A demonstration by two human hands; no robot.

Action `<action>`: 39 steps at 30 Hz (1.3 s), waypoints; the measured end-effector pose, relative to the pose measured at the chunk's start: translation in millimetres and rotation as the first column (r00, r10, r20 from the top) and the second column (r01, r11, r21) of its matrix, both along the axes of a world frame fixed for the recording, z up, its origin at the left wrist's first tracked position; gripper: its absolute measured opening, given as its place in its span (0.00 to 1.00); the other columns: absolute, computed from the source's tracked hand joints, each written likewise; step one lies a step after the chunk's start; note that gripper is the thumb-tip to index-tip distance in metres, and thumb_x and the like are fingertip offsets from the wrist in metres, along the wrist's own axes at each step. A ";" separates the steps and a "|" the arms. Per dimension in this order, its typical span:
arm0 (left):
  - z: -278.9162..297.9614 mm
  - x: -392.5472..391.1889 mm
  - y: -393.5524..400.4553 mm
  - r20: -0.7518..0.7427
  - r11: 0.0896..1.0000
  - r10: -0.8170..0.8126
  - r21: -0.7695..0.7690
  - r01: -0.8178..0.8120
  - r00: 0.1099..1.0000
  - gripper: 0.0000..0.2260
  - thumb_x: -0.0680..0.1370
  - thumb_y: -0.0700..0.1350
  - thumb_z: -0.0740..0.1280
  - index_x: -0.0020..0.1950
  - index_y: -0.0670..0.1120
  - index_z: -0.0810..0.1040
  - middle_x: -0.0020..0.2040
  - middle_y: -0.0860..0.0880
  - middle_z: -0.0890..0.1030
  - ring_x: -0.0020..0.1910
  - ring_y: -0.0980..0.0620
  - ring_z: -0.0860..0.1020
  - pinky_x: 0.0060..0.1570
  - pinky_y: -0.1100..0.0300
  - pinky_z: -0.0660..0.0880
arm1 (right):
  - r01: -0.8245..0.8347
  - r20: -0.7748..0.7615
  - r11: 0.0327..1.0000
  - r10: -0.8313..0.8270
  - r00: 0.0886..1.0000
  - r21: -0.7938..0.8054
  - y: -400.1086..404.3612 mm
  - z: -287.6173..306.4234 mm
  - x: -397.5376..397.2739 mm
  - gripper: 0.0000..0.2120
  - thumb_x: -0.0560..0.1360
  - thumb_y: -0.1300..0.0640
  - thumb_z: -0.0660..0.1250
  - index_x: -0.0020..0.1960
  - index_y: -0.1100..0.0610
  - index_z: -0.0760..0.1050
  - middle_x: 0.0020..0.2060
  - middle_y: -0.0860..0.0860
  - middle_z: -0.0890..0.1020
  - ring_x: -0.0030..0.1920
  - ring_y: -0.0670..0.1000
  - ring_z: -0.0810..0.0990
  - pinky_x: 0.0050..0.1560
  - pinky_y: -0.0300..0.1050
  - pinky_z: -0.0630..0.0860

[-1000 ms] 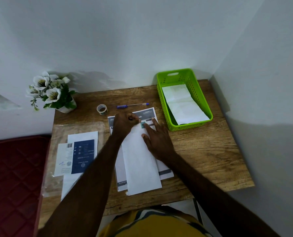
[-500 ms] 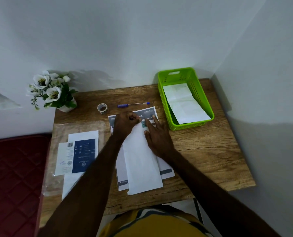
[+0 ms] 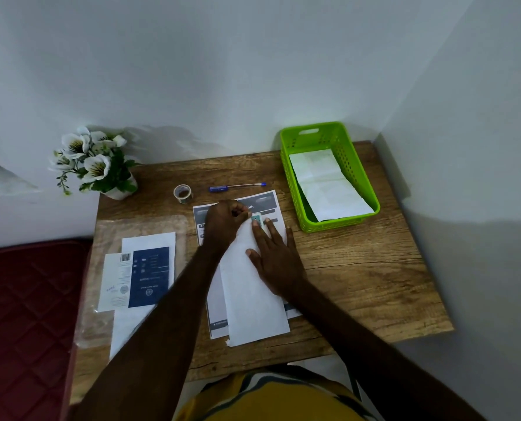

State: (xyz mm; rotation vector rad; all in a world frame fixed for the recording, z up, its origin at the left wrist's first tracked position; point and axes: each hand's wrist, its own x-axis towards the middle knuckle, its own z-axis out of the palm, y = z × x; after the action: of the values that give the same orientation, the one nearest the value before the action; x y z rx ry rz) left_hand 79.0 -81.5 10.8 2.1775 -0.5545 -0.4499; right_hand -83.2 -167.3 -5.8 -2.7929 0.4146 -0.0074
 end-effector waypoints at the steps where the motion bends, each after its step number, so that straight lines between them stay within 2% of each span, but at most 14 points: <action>1: 0.0 -2.6 -0.4 0.031 1.000 -0.002 0.010 0.002 1.000 0.05 0.77 0.46 0.74 0.51 0.46 0.86 0.48 0.49 0.86 0.49 0.53 0.82 0.54 0.55 0.78 | 0.007 -0.008 1.000 -0.007 1.000 0.013 -0.7 -1.0 0.4 0.32 0.84 0.39 0.46 0.83 0.53 0.50 0.81 0.52 0.58 0.82 0.52 0.50 0.79 0.64 0.44; 5: -2.8 -17.6 6.3 0.297 0.997 -0.019 0.082 -0.006 0.955 0.08 0.79 0.49 0.72 0.52 0.46 0.86 0.52 0.46 0.84 0.54 0.46 0.79 0.56 0.48 0.76 | -0.002 -0.002 1.000 0.002 1.000 0.015 1.1 -1.7 0.1 0.32 0.84 0.42 0.53 0.83 0.53 0.49 0.81 0.53 0.58 0.82 0.53 0.50 0.79 0.65 0.47; 8: -5.4 -20.9 12.5 0.410 0.962 -0.002 0.250 -0.110 0.912 0.13 0.78 0.55 0.72 0.56 0.48 0.85 0.58 0.45 0.82 0.60 0.42 0.78 0.60 0.46 0.73 | 0.001 0.027 1.000 -0.001 1.000 0.001 0.9 -6.5 -1.9 0.32 0.84 0.42 0.53 0.83 0.54 0.50 0.81 0.53 0.59 0.82 0.53 0.53 0.78 0.67 0.51; 10: -5.2 -18.4 15.4 0.383 0.916 0.002 0.371 -0.155 0.924 0.18 0.77 0.60 0.71 0.59 0.48 0.82 0.62 0.45 0.81 0.63 0.42 0.76 0.64 0.44 0.70 | 0.010 0.051 1.000 -0.010 0.999 -0.008 2.5 -8.6 -3.0 0.32 0.83 0.42 0.51 0.83 0.54 0.51 0.81 0.53 0.61 0.81 0.53 0.55 0.78 0.68 0.52; 12: -2.9 -15.4 17.0 0.335 0.893 0.017 0.419 -0.166 0.942 0.22 0.76 0.63 0.70 0.61 0.48 0.79 0.62 0.45 0.80 0.64 0.42 0.75 0.64 0.43 0.71 | 0.015 0.066 1.000 -0.015 0.998 0.000 3.4 -8.8 -3.3 0.32 0.83 0.42 0.50 0.82 0.54 0.52 0.80 0.53 0.61 0.81 0.53 0.56 0.78 0.68 0.53; 16: 2.9 -6.5 19.9 0.253 0.898 -0.015 0.430 -0.099 0.967 0.24 0.75 0.65 0.70 0.59 0.48 0.78 0.62 0.44 0.80 0.63 0.42 0.74 0.62 0.43 0.73 | 0.020 0.071 0.999 -0.022 0.997 0.028 5.2 -6.5 -3.1 0.32 0.82 0.41 0.48 0.82 0.54 0.52 0.80 0.54 0.61 0.81 0.54 0.56 0.78 0.67 0.50; 20: 0.5 -1.7 20.0 0.210 0.899 -0.031 0.434 -0.065 0.977 0.29 0.74 0.65 0.72 0.64 0.45 0.76 0.67 0.42 0.75 0.67 0.41 0.72 0.61 0.40 0.76 | 0.035 0.075 0.998 -0.038 0.996 0.044 6.5 -6.4 -4.5 0.32 0.82 0.41 0.48 0.83 0.54 0.52 0.81 0.54 0.60 0.81 0.53 0.55 0.78 0.67 0.51; 22: -2.2 0.3 19.4 0.197 0.894 -0.025 0.444 -0.066 0.980 0.31 0.73 0.66 0.72 0.65 0.45 0.76 0.66 0.42 0.75 0.66 0.41 0.73 0.59 0.41 0.77 | 0.041 0.090 0.998 -0.045 0.995 0.046 7.3 -5.2 -4.4 0.32 0.82 0.41 0.48 0.82 0.54 0.53 0.80 0.54 0.62 0.81 0.54 0.57 0.78 0.68 0.53; 26: 2.3 3.5 19.6 0.213 0.911 0.007 0.401 -0.094 0.977 0.26 0.70 0.66 0.74 0.57 0.48 0.77 0.55 0.46 0.81 0.55 0.45 0.78 0.54 0.45 0.79 | 0.041 0.101 0.998 -0.045 0.994 0.041 6.9 -5.5 -4.4 0.32 0.82 0.40 0.49 0.82 0.54 0.54 0.79 0.55 0.63 0.80 0.54 0.58 0.77 0.69 0.55; 29: 4.0 7.3 22.1 0.150 0.939 -0.013 0.342 -0.039 0.989 0.18 0.71 0.63 0.76 0.51 0.52 0.80 0.53 0.49 0.83 0.54 0.48 0.80 0.53 0.48 0.80 | 0.027 0.087 0.998 -0.032 0.996 0.056 5.2 -5.8 -4.5 0.33 0.82 0.40 0.47 0.82 0.54 0.52 0.80 0.54 0.60 0.81 0.53 0.55 0.78 0.69 0.53; 32: 7.4 6.0 26.0 0.071 0.977 -0.034 0.214 0.018 0.997 0.12 0.73 0.56 0.77 0.50 0.50 0.84 0.51 0.53 0.81 0.51 0.54 0.78 0.46 0.59 0.74 | 0.027 0.085 0.993 -0.037 0.996 0.113 4.9 -5.7 -5.9 0.32 0.83 0.39 0.47 0.83 0.53 0.51 0.81 0.53 0.58 0.82 0.51 0.52 0.78 0.67 0.51; 34: 15.0 2.6 29.4 0.007 0.996 -0.032 0.084 0.031 0.999 0.09 0.75 0.51 0.77 0.50 0.49 0.84 0.50 0.56 0.80 0.49 0.58 0.78 0.43 0.65 0.71 | 0.061 0.172 0.978 -0.096 0.980 0.202 3.7 -1.2 -5.7 0.31 0.84 0.41 0.50 0.83 0.54 0.52 0.81 0.53 0.59 0.82 0.50 0.52 0.79 0.64 0.51; 36: 25.0 1.4 34.3 -0.052 0.997 -0.070 -0.016 0.069 0.996 0.06 0.75 0.50 0.76 0.50 0.51 0.84 0.49 0.58 0.83 0.48 0.59 0.82 0.43 0.67 0.76 | 0.082 0.300 0.956 -0.168 0.939 0.281 -1.6 11.2 0.8 0.29 0.84 0.45 0.55 0.82 0.56 0.57 0.80 0.53 0.62 0.81 0.50 0.56 0.80 0.59 0.54; 39: 41.7 2.2 41.0 -0.084 0.989 -0.123 -0.098 0.115 0.989 0.06 0.75 0.45 0.77 0.50 0.46 0.86 0.47 0.58 0.84 0.46 0.64 0.82 0.43 0.72 0.76 | 0.043 0.462 0.952 -0.186 0.867 0.302 -17.6 36.8 22.7 0.26 0.82 0.53 0.64 0.78 0.58 0.66 0.77 0.54 0.69 0.78 0.53 0.63 0.78 0.50 0.60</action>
State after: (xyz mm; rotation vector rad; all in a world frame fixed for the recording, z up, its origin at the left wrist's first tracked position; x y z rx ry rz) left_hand 81.3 -40.5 52.5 2.0317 -0.6455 -0.5721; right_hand -60.4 -184.9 31.0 -2.3617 0.4129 -0.6188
